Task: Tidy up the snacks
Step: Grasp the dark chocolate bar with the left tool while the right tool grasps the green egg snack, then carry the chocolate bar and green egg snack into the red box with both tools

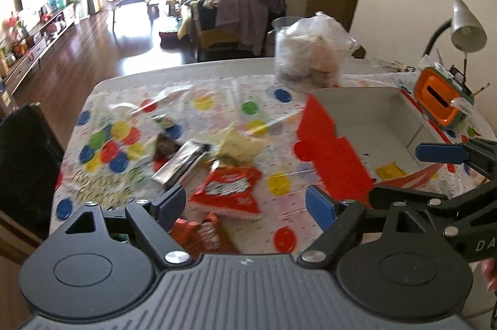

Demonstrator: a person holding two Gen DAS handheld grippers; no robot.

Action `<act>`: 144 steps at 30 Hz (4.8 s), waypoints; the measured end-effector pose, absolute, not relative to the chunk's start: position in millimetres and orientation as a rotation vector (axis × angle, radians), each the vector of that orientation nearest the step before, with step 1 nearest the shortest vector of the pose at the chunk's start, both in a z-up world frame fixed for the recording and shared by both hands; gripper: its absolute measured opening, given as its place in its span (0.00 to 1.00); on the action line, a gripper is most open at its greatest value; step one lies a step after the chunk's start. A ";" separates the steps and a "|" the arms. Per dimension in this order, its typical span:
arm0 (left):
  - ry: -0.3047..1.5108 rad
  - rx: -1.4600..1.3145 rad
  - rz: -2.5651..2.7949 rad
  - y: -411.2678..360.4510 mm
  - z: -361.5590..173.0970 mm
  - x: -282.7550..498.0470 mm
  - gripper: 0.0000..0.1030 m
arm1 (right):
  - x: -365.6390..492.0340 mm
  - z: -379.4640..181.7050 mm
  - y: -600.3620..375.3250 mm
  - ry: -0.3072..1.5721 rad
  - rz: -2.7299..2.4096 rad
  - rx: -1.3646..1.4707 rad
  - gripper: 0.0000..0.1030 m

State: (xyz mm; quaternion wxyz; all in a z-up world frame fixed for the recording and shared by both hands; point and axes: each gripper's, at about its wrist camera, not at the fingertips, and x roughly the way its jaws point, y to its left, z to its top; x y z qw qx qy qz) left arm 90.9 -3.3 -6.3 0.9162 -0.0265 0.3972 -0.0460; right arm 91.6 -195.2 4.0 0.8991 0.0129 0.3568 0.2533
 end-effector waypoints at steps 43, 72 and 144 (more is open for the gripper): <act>1.130 -0.380 0.418 175.6 -129.4 182.4 0.82 | 358.6 -99.3 27.0 1.037 0.752 -0.188 0.90; 1.148 -0.483 0.414 191.6 -159.0 177.4 0.36 | 378.5 -151.6 74.9 1.042 0.758 -0.276 0.32; 1.024 -0.143 -0.285 -153.9 0.4 208.1 0.29 | 199.8 -29.3 -364.3 0.935 0.340 0.041 0.33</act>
